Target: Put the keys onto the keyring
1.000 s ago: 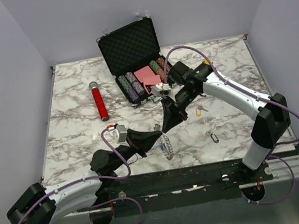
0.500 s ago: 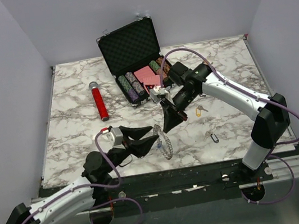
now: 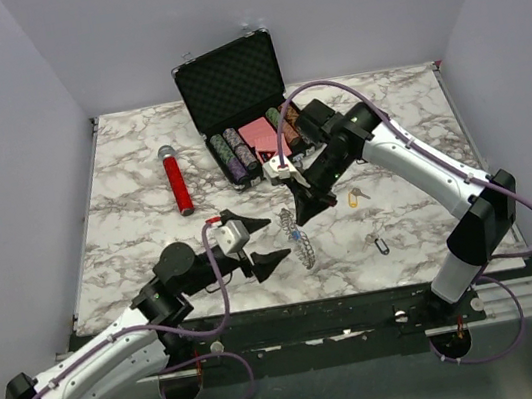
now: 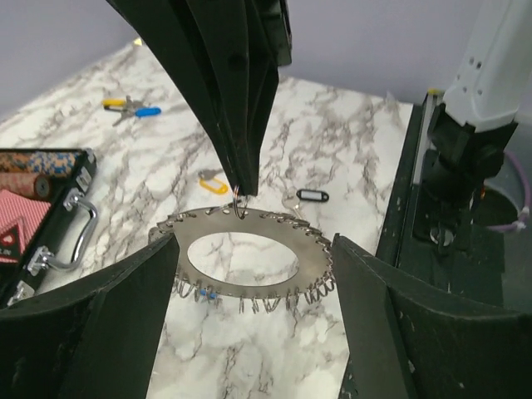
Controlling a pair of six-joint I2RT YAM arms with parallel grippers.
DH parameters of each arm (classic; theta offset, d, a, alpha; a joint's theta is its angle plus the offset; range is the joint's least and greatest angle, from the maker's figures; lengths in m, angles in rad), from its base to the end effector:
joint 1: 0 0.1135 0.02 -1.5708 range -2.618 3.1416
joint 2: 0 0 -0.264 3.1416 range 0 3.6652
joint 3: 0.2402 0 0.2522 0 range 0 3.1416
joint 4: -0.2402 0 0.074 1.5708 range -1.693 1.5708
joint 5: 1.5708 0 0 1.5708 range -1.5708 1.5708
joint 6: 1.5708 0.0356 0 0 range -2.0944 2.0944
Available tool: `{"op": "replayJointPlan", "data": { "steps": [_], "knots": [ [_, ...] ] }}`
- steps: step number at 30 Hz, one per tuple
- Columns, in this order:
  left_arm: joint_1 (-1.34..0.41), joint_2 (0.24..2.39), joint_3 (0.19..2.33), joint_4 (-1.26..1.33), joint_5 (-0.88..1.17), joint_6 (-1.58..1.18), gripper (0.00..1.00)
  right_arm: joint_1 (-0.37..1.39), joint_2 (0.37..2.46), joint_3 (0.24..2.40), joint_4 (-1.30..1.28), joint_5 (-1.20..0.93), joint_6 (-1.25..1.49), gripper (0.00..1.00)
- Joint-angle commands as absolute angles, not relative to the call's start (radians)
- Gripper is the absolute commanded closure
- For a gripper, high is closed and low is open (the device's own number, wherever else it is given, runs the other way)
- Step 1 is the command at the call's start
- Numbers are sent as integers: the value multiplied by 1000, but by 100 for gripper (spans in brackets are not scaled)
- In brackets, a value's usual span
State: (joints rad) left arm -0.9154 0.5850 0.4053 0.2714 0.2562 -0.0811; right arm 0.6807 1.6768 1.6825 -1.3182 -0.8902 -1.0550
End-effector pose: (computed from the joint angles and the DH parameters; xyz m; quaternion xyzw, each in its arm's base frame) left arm 0.0901 -0.1320 0.2845 0.3571 0.5729 -0.4258 0.6025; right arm 0.2291 0.2211 0.3442 -0.7187 0.5363 0.3979 0.1937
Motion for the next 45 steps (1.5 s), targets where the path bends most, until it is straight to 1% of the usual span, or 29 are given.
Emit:
{"op": "replayJointPlan", "data": {
  "steps": [1, 5, 10, 16, 22, 28, 36, 42, 45],
  "knots": [
    [-910, 682, 431, 307, 316, -46, 16, 692, 1664, 1697, -1368, -862, -1054, 99],
    [-910, 742, 448, 348, 298, -43, 16, 692, 1663, 1684, -1365, -877, -1057, 99],
    [-908, 746, 420, 409, 272, -51, 16, 690, 1674, 1684, -1371, -908, -1066, 99],
    [-905, 695, 362, 465, 218, -92, 5, 692, 1675, 1684, -1376, -925, -1074, 99],
    [-888, 652, 350, 430, 264, -110, 4, 690, 1666, 1674, -1370, -923, -1074, 99],
    [-881, 606, 348, 391, 340, -35, 4, 690, 1660, 1672, -1371, -934, -1083, 99],
    [-879, 644, 370, 379, 412, 54, 13, 692, 1669, 1664, -1393, -983, -1146, 99],
    [-879, 724, 400, 391, 390, 60, 29, 690, 1672, 1660, -1396, -988, -1158, 99],
    [-880, 744, 413, 409, 362, 60, 35, 692, 1675, 1658, -1400, -994, -1163, 99]
  ]
}}
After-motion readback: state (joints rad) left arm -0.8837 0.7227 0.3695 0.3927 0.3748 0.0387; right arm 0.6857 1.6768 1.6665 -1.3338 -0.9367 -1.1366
